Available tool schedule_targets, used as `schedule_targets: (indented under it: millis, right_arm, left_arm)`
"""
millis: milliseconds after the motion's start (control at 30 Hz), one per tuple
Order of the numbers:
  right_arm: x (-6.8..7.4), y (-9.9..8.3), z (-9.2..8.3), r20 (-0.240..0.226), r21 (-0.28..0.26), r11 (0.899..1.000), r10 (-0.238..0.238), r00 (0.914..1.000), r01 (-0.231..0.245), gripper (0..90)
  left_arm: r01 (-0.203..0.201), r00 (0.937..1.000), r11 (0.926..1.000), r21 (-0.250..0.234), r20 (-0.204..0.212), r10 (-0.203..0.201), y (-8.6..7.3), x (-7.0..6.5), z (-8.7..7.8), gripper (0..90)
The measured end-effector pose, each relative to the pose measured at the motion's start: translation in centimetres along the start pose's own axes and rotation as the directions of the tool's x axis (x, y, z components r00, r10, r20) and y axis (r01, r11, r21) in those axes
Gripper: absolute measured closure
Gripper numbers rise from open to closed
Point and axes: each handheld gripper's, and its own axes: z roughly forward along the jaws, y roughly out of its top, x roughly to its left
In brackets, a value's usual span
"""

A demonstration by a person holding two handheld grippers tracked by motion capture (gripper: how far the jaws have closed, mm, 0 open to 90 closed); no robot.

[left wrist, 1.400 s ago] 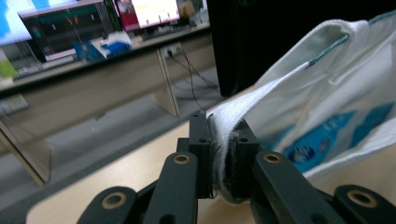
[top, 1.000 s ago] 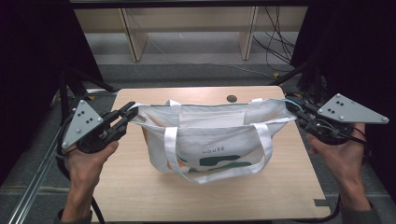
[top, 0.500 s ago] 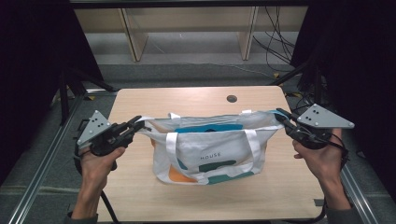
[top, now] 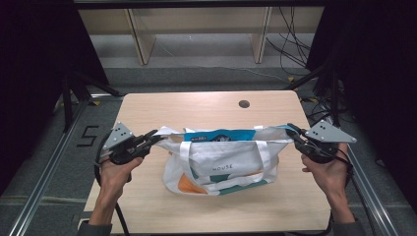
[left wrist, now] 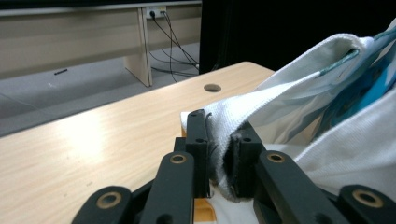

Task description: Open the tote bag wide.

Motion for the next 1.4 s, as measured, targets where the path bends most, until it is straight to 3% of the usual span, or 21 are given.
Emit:
schedule_targets:
  millis: [67,200,233,300,333,400,567,767,833,867,900,933,967,1033,1133,1200,1233,1300,1333,1367,1400]
  right_arm:
    - [0.2,-0.7,0.2,-0.013,0.018,1.000,0.019,0.9997,-0.019,84.7]
    - [0.6,-1.9,1.0,-0.031,0.065,0.998,-0.001,0.9995,0.003,84.7]
    - [0.9,-2.2,1.2,-0.034,0.078,0.997,0.020,0.9992,-0.018,84.7]
    - [0.8,-2.8,1.6,-0.045,0.088,0.996,-0.006,0.9990,0.010,84.7]
    - [1.1,-3.1,1.7,-0.046,0.104,0.994,0.015,0.9988,-0.010,84.7]
    - [1.1,-3.6,2.1,-0.061,0.118,0.993,0.000,0.9981,0.008,84.7]
    - [2.0,-4.9,3.3,-0.085,0.173,0.985,0.003,0.9964,0.011,84.6]
    - [2.4,-6.2,4.5,-0.113,0.213,0.976,-0.023,0.9933,0.046,84.6]
    - [2.6,-6.6,4.8,-0.119,0.237,0.970,-0.034,0.9923,0.061,84.6]
    - [2.7,-6.9,5.0,-0.120,0.250,0.966,-0.031,0.9922,0.060,84.6]
    - [2.9,-7.2,5.3,-0.124,0.266,0.962,-0.027,0.9920,0.059,84.6]
    - [2.9,-7.5,5.4,-0.127,0.272,0.960,-0.033,0.9914,0.067,84.6]
    - [3.0,-7.8,5.7,-0.132,0.288,0.955,-0.036,0.9907,0.073,84.6]
    - [3.1,-8.6,6.2,-0.150,0.327,0.942,-0.031,0.9882,0.080,84.6]
    - [3.3,-9.5,6.7,-0.164,0.353,0.933,-0.017,0.9863,0.075,84.5]
    - [3.6,-10.0,7.0,-0.161,0.395,0.917,0.006,0.9870,0.059,84.6]
    - [3.6,-10.3,7.3,-0.165,0.394,0.917,0.004,0.9863,0.062,84.6]
    - [3.7,-10.9,7.7,-0.173,0.418,0.907,0.027,0.9845,0.049,84.7]
    - [3.9,-11.2,8.0,-0.170,0.421,0.906,0.032,0.9850,0.043,84.7]
    - [4.0,-11.7,8.4,-0.172,0.427,0.903,0.029,0.9847,0.048,84.8]
    - [4.1,-11.7,8.5,-0.168,0.423,0.905,0.031,0.9854,0.044,84.8]
  left_arm:
    - [0.006,1.0000,0.9998,0.017,0.000,-0.006,-0.5,0.1,0.2,80.5]
    - [0.020,0.9998,0.9986,0.049,-0.003,-0.020,-1.6,0.3,0.6,80.7]
    - [0.019,0.9998,0.9976,0.067,-0.006,-0.018,-1.9,0.4,0.6,80.7]
    - [0.041,0.9992,0.9954,0.087,-0.003,-0.041,-2.6,0.4,0.9,80.8]
    - [0.033,0.9995,0.9943,0.101,-0.006,-0.032,-2.9,0.5,1.0,80.8]
    - [0.059,0.9982,0.9903,0.125,0.001,-0.060,-3.9,0.6,1.3,80.9]
    - [0.082,0.9962,0.9740,0.211,0.010,-0.086,-6.2,1.1,1.7,80.8]
    - [0.085,0.9944,0.9464,0.312,0.034,-0.100,-8.9,1.2,3.2,80.9]
    - [0.087,0.9941,0.9386,0.334,0.033,-0.104,-9.4,1.0,3.6,80.9]
    - [0.086,0.9940,0.9392,0.333,0.035,-0.103,-9.7,0.8,3.8,80.9]
    - [0.084,0.9944,0.9315,0.354,0.030,-0.102,-9.8,0.8,3.8,80.9]
    - [0.069,0.9956,0.9326,0.354,0.034,-0.087,-9.9,0.8,3.9,80.9]
    - [0.040,0.9971,0.9220,0.385,0.045,-0.062,-9.9,0.9,3.8,80.9]
    - [0.029,0.9979,0.9201,0.391,0.041,-0.049,-10.1,0.8,4.1,80.9]
    - [0.027,0.9981,0.9157,0.401,0.040,-0.047,-10.6,0.4,4.4,80.9]
    - [0.007,0.9984,0.9098,0.415,0.048,-0.030,-10.8,0.5,4.7,80.8]
    - [0.029,0.9980,0.9094,0.415,0.039,-0.050,-11.0,0.5,4.9,80.8]
    - [0.019,0.9989,0.8997,0.436,0.030,-0.035,-11.5,0.3,5.2,80.7]
    - [0.008,0.9996,0.9046,0.426,0.021,-0.019,-11.7,0.1,5.5,80.6]
    - [-0.016,0.9996,0.9013,0.433,0.026,0.006,-11.6,0.3,5.6,80.5]
    - [-0.005,0.9998,0.9029,0.430,0.020,-0.003,-11.7,0.2,5.6,80.3]
